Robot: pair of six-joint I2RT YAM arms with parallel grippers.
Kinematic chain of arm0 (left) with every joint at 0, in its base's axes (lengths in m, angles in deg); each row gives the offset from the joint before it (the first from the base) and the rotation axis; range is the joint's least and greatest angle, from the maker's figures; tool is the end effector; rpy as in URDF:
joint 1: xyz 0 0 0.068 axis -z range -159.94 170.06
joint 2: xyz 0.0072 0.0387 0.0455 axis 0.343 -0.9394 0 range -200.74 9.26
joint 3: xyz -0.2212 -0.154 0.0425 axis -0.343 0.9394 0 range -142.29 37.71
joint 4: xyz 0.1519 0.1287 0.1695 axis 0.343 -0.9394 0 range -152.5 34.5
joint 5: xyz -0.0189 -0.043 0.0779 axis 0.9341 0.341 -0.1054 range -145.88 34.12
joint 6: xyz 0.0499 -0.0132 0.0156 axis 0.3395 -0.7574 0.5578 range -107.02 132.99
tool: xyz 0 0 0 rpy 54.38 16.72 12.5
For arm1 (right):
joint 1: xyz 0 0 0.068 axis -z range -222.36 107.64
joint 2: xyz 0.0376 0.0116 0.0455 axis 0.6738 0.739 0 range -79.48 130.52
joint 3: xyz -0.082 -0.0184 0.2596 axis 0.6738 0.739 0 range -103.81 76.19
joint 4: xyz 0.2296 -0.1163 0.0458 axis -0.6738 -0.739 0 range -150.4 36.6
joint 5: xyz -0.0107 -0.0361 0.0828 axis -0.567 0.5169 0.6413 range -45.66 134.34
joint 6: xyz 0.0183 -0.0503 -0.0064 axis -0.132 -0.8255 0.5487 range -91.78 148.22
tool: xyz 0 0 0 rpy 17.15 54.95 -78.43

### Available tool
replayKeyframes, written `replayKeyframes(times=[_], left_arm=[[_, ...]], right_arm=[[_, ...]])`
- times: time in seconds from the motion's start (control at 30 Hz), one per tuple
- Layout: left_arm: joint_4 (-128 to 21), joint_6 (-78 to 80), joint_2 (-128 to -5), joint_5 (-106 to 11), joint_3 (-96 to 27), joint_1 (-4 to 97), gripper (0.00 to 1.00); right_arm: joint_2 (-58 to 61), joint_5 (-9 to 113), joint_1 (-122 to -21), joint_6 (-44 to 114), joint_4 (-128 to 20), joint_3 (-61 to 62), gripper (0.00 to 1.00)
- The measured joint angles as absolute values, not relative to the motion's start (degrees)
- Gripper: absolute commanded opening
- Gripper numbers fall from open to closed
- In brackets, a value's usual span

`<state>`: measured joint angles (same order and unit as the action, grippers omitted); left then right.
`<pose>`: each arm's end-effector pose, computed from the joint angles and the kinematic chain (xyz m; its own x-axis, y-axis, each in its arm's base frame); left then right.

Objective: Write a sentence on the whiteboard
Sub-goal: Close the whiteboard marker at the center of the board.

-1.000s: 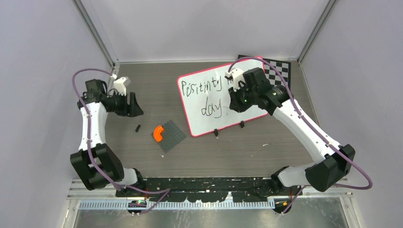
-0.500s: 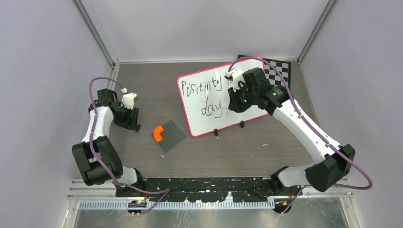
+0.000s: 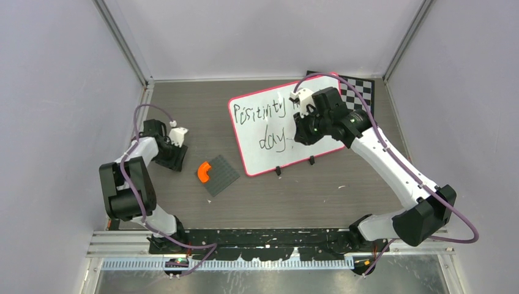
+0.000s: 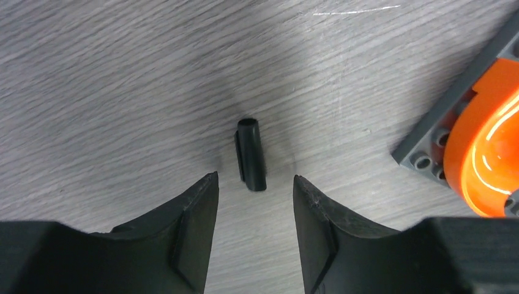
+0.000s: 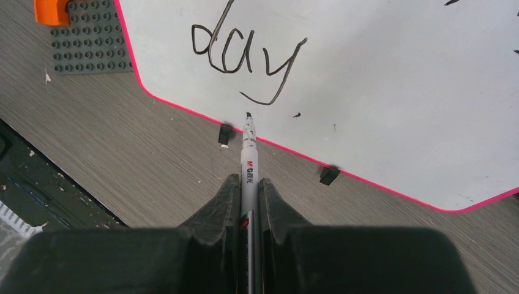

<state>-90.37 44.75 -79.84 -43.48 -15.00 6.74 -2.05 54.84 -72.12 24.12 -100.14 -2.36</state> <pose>0.2779 0.0579 0.1774 -0.8666 0.3232 -0.3801 0.3509 0.9364 -0.0038 0.2421 0.1459 0.3580 -0.5761 -0.4103 -0.7070 -0.6415 0.7630 0.0799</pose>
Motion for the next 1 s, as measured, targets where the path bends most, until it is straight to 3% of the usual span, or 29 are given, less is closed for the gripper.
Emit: replayKeyframes(times=[0.13, 0.33, 0.43, 0.6, 0.77, 1.0], left_arm=[[-87.7, 44.7, -82.6, -45.1, -14.3, 8.2, 0.39], [-85.9, 45.0, -82.9, -45.4, -14.3, 9.4, 0.09], [-86.3, 45.1, -83.0, -45.5, -14.8, 9.6, 0.01], [-93.7, 45.2, -82.1, -40.9, -18.7, 9.5, 0.0], [-104.1, 46.6, -73.3, -32.1, -27.6, 11.1, 0.0], [-114.6, 49.0, -59.4, -22.1, -38.3, 25.8, 0.0]], right_arm=[[-1.5, 54.5, -72.1, 24.1, -100.1, -2.4, 0.0], [-0.9, 54.4, -72.1, 24.1, -100.2, -2.5, 0.0], [-0.2, 54.6, -72.1, 24.1, -100.2, -3.4, 0.0], [1.0, 57.2, -72.1, 24.8, -100.2, -5.7, 0.0], [1.6, 62.3, -72.1, 26.7, -100.3, -8.8, 0.0], [2.4, 73.1, -72.1, 32.2, -99.5, -10.7, 0.0]])
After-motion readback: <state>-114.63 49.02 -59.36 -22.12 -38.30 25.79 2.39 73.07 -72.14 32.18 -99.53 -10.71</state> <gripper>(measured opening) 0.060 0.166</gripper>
